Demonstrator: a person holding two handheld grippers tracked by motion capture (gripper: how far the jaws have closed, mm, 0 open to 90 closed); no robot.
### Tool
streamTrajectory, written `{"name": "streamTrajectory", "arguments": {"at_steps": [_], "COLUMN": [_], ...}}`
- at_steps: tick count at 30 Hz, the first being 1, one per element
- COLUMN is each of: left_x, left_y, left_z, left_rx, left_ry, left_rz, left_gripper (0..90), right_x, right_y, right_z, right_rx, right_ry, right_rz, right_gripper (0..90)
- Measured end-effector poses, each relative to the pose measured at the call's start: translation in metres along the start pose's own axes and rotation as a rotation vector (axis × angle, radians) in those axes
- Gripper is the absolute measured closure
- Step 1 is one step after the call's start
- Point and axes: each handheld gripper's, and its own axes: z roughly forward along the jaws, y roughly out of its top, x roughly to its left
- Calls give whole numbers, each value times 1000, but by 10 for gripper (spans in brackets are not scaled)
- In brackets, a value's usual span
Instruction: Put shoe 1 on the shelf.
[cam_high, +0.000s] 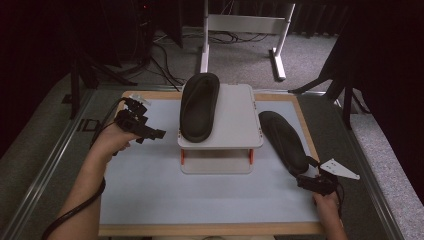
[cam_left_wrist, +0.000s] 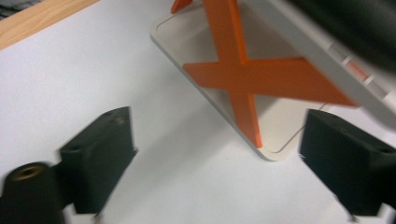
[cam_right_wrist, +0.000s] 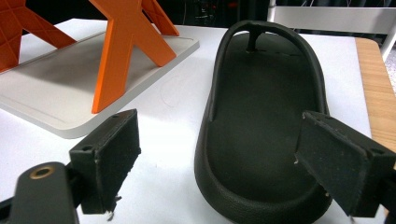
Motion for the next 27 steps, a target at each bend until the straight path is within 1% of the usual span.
{"name": "streamTrajectory", "arguments": {"at_steps": [1,3,4,5,7,8,9,10,13,15,17,19,20,23,24,27], "left_x": [0,1,2,3,6,7,7,8,7,5,3,1,0,-4,-5,-8], "left_y": [-5,-15,-21,-26,-36,-41,-41,-51,-62,-70,-78,-87,-93,-105,-109,-120], "left_z": [1,4,6,8,12,14,14,17,20,22,22,23,24,28,29,32], "left_rx": [-3,-28,-30,-51,-61,-79,-79,-111,-154,-197,-254,-319,-343,-372,-382,-396], "left_ry": [2,14,15,15,10,7,7,-2,-8,1,9,6,9,33,36,50], "left_rz": [-5,-7,-17,-22,-40,-50,-50,-57,-59,-50,-52,-62,-60,-58,-61,-54], "left_gripper": [74,74,74,74,74,74,74,74,74,74,74,74,74,74,74,74], "right_x": [0,0,0,0,0,0,0,0,1,1,1,1,1,2,2,3], "right_y": [0,0,0,0,0,0,0,0,0,0,0,0,0,0,0,0], "right_z": [0,0,0,0,0,0,0,0,0,0,0,1,1,1,1,2], "right_rx": [0,0,0,0,-2,-2,-2,-2,3,3,5,5,6,13,15,16], "right_ry": [0,-1,-2,-4,-5,-4,-4,-5,-9,-10,-10,-11,-13,-15,-19,-19], "right_rz": [1,0,-1,-1,-1,0,0,0,-4,-3,-3,-5,-6,-17,-17,-25], "right_gripper": [132,131,132,131,131,132,132,131,131,131,131,131,131,127,126,127]}}
